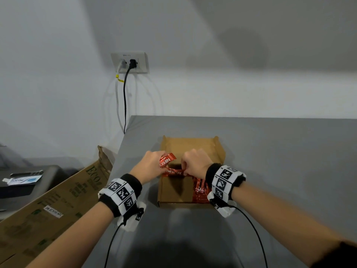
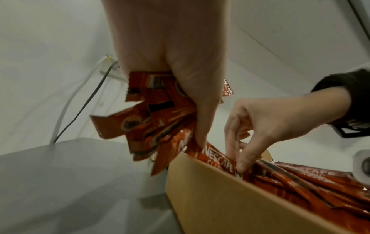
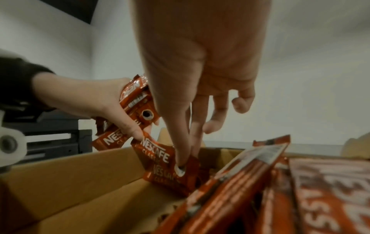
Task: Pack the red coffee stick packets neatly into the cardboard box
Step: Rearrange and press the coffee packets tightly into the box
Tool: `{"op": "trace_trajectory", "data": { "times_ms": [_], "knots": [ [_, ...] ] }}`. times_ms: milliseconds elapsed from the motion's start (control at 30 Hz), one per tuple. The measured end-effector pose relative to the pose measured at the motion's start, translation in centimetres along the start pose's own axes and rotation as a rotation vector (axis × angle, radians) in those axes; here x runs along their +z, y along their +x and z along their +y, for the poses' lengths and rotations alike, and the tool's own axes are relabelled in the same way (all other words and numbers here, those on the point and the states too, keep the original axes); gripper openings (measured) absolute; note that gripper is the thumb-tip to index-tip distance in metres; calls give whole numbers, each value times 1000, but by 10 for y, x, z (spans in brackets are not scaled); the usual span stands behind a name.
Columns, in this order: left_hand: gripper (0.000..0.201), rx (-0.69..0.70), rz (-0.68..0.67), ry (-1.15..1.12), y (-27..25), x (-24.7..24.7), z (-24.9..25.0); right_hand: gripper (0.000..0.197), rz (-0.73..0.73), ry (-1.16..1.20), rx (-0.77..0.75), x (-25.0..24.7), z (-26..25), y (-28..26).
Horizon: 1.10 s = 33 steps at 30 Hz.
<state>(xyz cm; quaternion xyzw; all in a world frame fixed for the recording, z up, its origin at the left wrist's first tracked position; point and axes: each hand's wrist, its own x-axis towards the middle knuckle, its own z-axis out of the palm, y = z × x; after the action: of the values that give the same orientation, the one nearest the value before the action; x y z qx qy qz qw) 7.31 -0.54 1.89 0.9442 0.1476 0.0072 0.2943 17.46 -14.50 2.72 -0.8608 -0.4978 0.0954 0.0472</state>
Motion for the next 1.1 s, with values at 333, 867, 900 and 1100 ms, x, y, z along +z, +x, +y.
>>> {"op": "trace_trajectory", "data": {
  "times_ms": [333,867,900,1100],
  "knots": [
    [20,-23,6,372,13,23,6,10,-66,-183,38,2,-5,0],
    [24,-92,-30,426,17,22,3,9,-102,-159,15,-6,-12,3],
    [24,-97,-35,431,17,22,3,9,-101,-168,15,-5,-11,4],
    [45,-99,-72,468,15,23,4,30,-132,-232,6,-3,-11,3]
  ]
}}
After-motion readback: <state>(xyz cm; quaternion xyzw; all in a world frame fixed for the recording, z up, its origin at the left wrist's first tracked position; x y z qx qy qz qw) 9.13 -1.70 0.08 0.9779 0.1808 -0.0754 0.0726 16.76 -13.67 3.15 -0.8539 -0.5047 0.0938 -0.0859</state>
